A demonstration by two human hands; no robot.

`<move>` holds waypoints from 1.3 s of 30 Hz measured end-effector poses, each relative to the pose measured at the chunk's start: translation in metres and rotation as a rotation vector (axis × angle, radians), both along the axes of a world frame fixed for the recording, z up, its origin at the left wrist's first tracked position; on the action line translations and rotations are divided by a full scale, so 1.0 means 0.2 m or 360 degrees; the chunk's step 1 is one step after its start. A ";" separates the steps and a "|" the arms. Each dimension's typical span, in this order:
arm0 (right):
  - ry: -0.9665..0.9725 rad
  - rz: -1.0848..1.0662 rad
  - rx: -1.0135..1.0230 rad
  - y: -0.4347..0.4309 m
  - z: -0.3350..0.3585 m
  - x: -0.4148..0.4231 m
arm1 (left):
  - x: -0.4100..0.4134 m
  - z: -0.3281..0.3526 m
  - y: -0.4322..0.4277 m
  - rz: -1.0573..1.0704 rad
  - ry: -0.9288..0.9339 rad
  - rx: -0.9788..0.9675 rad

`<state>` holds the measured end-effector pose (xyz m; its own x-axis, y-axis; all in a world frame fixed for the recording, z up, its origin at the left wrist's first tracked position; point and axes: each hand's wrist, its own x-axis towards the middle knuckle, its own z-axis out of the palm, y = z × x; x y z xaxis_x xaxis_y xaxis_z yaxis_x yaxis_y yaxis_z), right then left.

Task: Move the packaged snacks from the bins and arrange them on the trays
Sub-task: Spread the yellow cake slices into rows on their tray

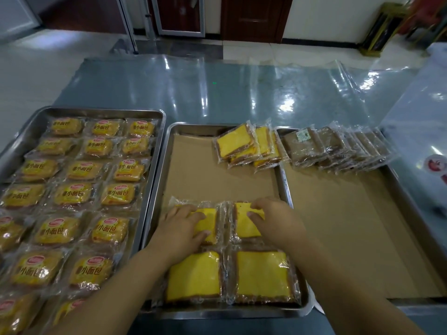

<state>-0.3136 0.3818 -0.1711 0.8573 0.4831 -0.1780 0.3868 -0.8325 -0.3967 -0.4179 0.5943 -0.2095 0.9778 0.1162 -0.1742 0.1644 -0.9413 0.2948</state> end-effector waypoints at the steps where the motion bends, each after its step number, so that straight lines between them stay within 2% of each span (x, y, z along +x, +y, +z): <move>1: 0.0010 -0.0037 0.0047 0.02 0.02 0.04 | 0.04 0.02 0.01 0.0001 -0.0033 -0.0028; 6: 0.0025 -0.0177 0.0165 0.13 0.10 0.27 | 0.30 0.09 0.08 -0.0020 -0.0110 -0.0140; 10: -0.0106 -0.0252 0.0202 0.21 0.12 0.47 | 0.55 0.10 0.12 0.0102 -0.0172 -0.0236; 17: -0.0203 -0.0368 -0.0038 0.32 0.03 0.71 | 0.95 0.02 0.14 0.0513 0.0047 -0.0614; 23: -0.0297 -0.0414 -0.0178 0.34 -0.07 0.73 | 1.11 -0.07 0.09 0.0719 0.0151 -0.0776; 30: -0.0136 -0.0598 0.0143 0.33 -0.09 0.73 | 1.10 -0.07 0.08 0.0886 -0.0018 -0.0909; 36: 0.0136 -0.0697 0.0618 0.29 -0.09 0.74 | 0.94 -0.06 0.14 0.1068 -0.0110 -0.1330; 39: 0.0163 -0.0721 0.0780 0.26 -0.07 0.72 | 0.76 -0.06 0.20 0.1048 -0.0160 -0.1174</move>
